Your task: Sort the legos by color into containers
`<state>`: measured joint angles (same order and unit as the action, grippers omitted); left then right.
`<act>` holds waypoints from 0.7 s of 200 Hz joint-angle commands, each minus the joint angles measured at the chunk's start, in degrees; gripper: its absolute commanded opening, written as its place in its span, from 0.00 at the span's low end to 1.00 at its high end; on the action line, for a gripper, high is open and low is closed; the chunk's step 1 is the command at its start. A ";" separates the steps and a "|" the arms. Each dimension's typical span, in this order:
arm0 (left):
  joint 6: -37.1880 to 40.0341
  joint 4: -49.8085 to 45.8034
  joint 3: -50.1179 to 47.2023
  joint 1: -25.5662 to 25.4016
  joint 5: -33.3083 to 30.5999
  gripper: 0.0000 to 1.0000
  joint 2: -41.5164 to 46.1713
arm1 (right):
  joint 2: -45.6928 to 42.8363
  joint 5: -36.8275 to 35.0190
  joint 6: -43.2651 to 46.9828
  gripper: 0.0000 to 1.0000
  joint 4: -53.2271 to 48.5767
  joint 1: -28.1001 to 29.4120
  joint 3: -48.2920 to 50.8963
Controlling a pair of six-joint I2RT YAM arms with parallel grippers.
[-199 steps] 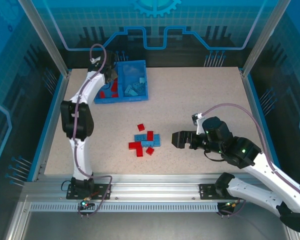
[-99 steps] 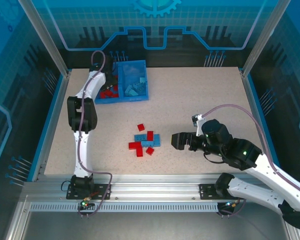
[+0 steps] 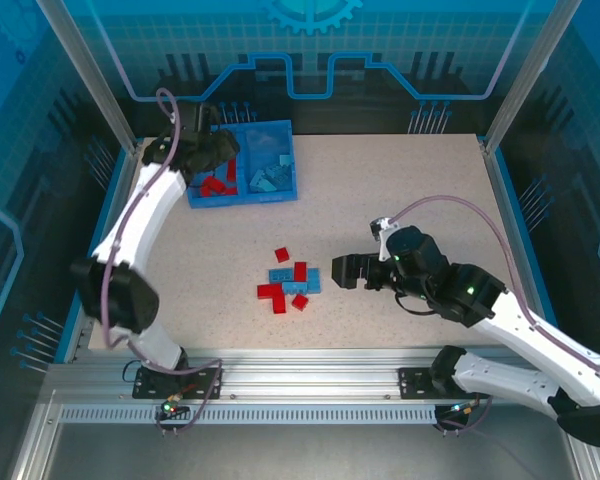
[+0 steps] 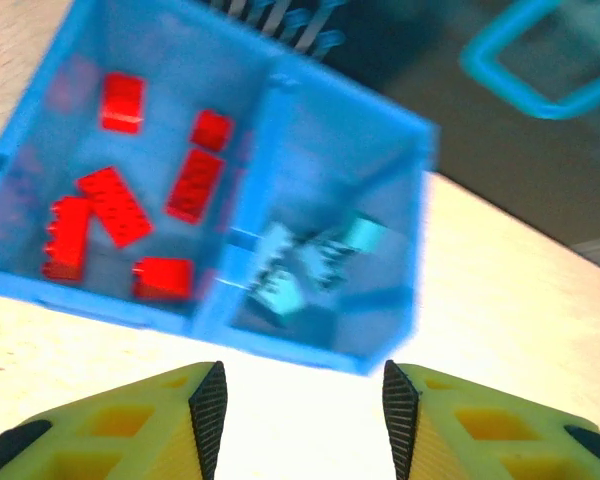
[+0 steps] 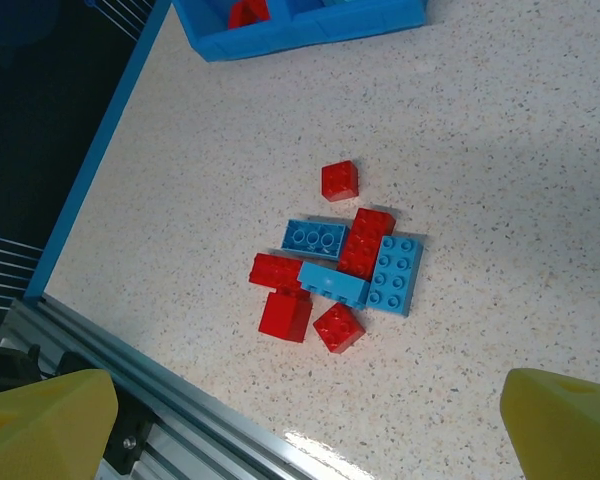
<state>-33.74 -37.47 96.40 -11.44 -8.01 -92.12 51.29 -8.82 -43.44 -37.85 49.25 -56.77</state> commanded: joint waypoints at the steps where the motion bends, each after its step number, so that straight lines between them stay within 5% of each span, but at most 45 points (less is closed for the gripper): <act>1: 3.49 3.08 -6.53 -4.68 2.50 0.48 9.04 | 1.75 0.03 1.80 1.00 1.43 0.40 -1.39; 59: 11.39 3.42 -28.56 -11.42 6.00 0.53 31.89 | 11.76 4.57 5.14 1.00 0.10 0.13 -2.77; 89: 22.72 0.92 -33.11 -11.48 14.75 0.58 36.87 | 20.57 5.38 7.27 1.00 -0.39 0.00 -4.76; 115: 29.81 1.94 -35.94 -11.44 21.15 0.71 38.20 | 29.98 5.19 9.61 1.00 0.04 -0.04 -7.91; 140: 34.70 4.49 -39.33 -11.43 19.56 0.89 38.70 | 38.97 2.63 11.54 1.00 -2.43 -0.04 -12.81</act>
<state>-7.77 -35.16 60.07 -22.68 8.58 -54.19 84.16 -4.32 -35.09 -37.65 49.19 -64.73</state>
